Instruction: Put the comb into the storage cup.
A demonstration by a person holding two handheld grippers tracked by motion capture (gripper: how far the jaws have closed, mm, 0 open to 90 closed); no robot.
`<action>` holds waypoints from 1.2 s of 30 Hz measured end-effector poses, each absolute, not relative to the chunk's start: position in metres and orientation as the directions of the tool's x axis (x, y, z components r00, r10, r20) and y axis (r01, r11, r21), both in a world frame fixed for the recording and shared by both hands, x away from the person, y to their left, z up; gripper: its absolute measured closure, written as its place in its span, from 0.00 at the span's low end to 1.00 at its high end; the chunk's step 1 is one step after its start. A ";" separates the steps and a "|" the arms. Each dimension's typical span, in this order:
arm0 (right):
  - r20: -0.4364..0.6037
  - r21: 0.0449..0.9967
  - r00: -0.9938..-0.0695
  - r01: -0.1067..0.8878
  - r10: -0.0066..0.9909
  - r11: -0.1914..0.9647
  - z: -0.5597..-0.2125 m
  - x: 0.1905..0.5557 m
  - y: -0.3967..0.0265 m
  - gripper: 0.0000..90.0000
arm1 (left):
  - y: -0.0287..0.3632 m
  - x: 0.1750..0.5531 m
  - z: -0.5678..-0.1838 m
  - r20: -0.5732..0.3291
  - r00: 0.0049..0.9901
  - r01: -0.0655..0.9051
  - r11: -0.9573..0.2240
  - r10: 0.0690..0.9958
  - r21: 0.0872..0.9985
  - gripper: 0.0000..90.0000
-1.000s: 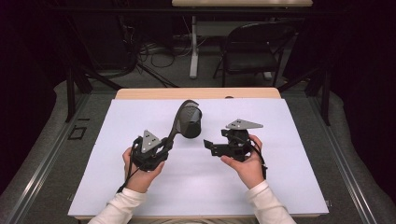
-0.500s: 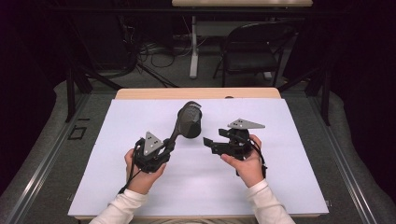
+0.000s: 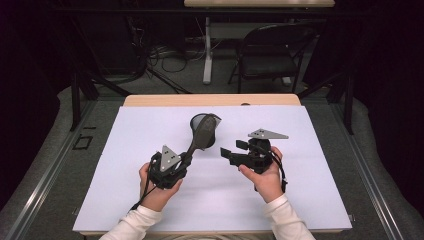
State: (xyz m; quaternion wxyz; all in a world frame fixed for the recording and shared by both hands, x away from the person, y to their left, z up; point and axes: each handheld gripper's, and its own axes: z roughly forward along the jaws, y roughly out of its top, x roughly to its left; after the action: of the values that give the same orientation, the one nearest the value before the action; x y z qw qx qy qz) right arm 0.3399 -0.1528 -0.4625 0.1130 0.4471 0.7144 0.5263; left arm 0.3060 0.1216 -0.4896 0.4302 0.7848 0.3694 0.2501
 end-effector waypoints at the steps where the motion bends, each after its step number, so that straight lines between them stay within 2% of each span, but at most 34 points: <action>1: 0.313 0.851 -0.575 0.523 0.756 0.045 -0.462 0.340 -0.154 0.32 | 0.121 0.306 -0.490 0.076 0.603 0.363 -0.359 0.794 0.860 0.80; 8: 0.337 0.846 -0.582 0.532 0.740 0.034 -0.461 0.338 -0.155 0.33 | 0.117 0.303 -0.494 0.081 0.609 0.356 -0.363 0.789 0.861 0.80; 14: 0.358 0.842 -0.588 0.539 0.725 0.021 -0.463 0.340 -0.156 0.40 | 0.115 0.302 -0.497 0.085 0.617 0.353 -0.372 0.782 0.858 0.80; 19: 0.416 0.828 -0.581 0.561 0.699 -0.026 -0.464 0.341 -0.160 0.48 | 0.111 0.301 -0.500 0.089 0.624 0.354 -0.383 0.777 0.853 0.80; 27: 0.492 0.799 -0.559 0.595 0.668 -0.089 -0.465 0.343 -0.167 0.53 | 0.108 0.299 -0.503 0.093 0.634 0.349 -0.391 0.768 0.852 0.80; 36: 0.483 0.797 -0.551 0.598 0.680 -0.081 -0.466 0.344 -0.166 0.51 | 0.105 0.297 -0.505 0.097 0.644 0.346 -0.402 0.759 0.848 0.80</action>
State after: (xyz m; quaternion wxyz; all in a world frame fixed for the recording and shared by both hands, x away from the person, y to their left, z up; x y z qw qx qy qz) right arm 0.3436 -0.1657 -0.4657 0.0366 0.4722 0.6768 0.5635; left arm 0.2971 0.1048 -0.5045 0.4244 0.8010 0.3449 0.2434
